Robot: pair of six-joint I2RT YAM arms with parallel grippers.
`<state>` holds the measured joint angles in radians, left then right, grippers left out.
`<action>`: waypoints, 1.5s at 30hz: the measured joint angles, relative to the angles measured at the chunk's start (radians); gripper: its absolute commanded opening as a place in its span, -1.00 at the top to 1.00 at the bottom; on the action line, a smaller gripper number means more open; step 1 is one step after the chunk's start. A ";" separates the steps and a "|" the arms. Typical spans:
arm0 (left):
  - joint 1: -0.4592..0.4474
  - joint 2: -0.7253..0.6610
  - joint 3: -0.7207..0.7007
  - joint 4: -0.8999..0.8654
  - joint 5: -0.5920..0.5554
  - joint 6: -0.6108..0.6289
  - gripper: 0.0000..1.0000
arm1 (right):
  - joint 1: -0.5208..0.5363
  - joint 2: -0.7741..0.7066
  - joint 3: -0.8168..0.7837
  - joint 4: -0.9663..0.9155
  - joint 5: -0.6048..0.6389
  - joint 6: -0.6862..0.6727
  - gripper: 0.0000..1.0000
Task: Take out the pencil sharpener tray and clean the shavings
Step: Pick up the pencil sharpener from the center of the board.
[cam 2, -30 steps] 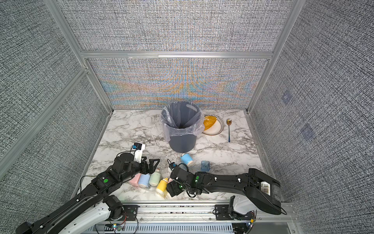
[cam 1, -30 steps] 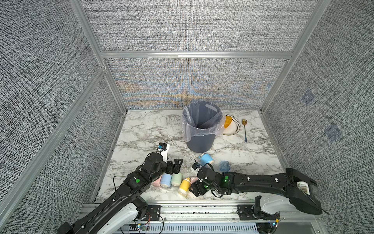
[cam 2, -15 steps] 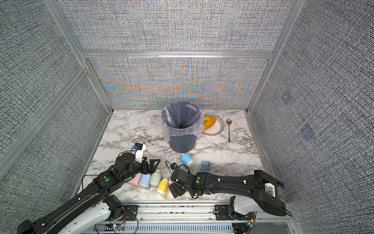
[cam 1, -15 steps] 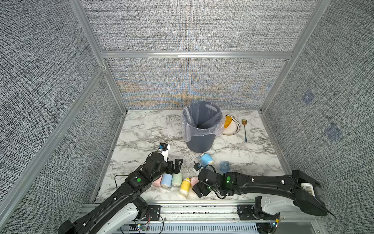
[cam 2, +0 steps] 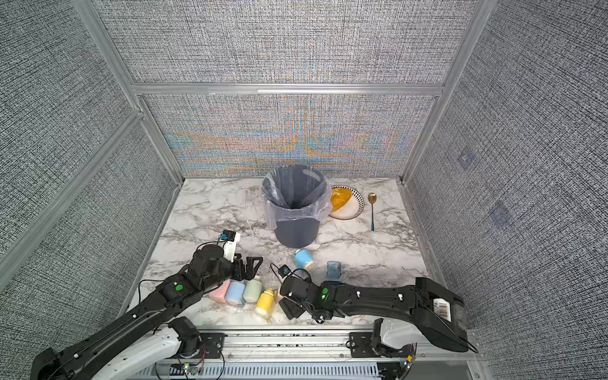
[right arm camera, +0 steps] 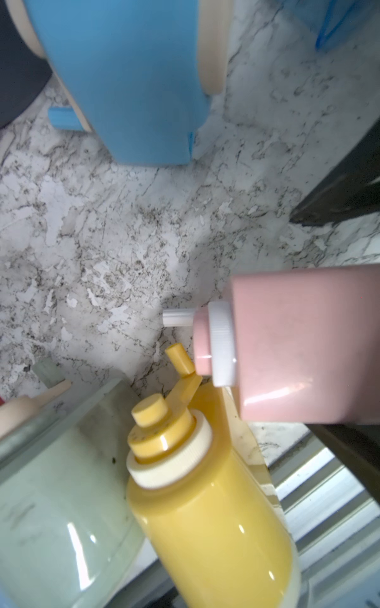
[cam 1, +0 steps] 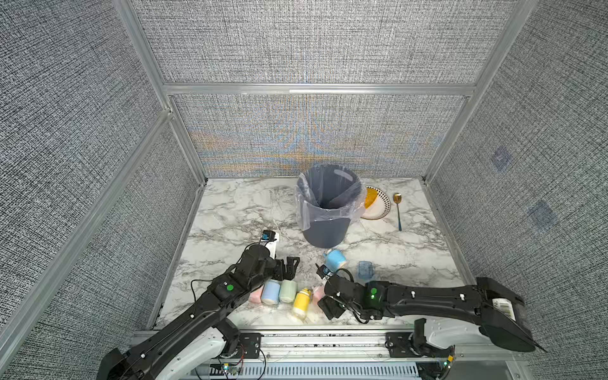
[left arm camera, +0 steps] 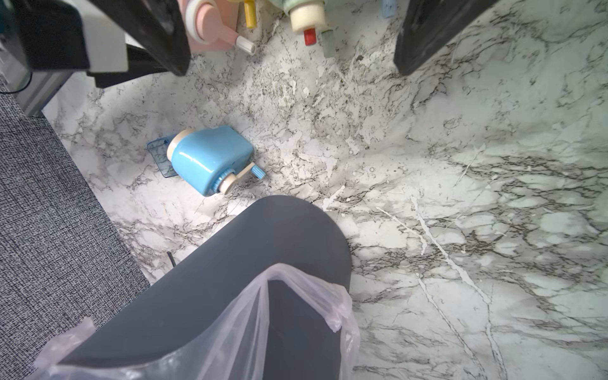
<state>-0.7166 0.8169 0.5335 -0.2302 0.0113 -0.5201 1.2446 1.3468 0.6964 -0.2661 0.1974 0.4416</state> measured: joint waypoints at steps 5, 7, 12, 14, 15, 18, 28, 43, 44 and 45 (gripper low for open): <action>0.000 0.013 0.003 0.012 0.014 0.000 -1.00 | 0.000 0.029 -0.004 0.048 -0.024 -0.045 -0.36; 0.000 0.015 0.005 0.012 0.015 0.000 -1.00 | 0.000 0.030 -0.002 0.050 -0.034 -0.052 -0.20; -0.001 0.018 0.009 0.013 0.020 0.000 -1.00 | 0.000 -0.008 0.003 0.024 -0.029 -0.056 -0.04; -0.001 0.020 0.013 0.018 0.031 0.000 -1.00 | -0.002 -0.043 0.005 0.013 -0.024 -0.057 -0.01; -0.001 0.022 0.015 0.019 0.042 0.000 -1.00 | -0.006 -0.057 0.006 0.008 -0.024 -0.058 -0.01; -0.001 0.026 0.018 0.026 0.064 0.001 -1.00 | -0.029 -0.106 0.007 -0.009 -0.037 -0.059 0.00; 0.000 -0.014 -0.036 0.141 0.196 0.015 -1.00 | -0.236 -0.291 0.024 -0.054 -0.214 -0.105 0.02; 0.000 -0.099 -0.196 0.464 0.520 0.002 -1.00 | -0.482 -0.360 0.193 -0.131 -0.638 -0.270 0.02; 0.000 -0.098 -0.195 0.473 0.539 -0.004 -1.00 | -0.488 -0.350 0.207 -0.144 -0.655 -0.286 0.02; 0.000 -0.095 -0.194 0.484 0.559 -0.004 -1.00 | -0.493 -0.339 0.218 -0.157 -0.670 -0.300 0.02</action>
<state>-0.7166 0.7216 0.3397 0.2539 0.5701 -0.5240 0.7517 1.0077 0.9146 -0.4232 -0.4725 0.1417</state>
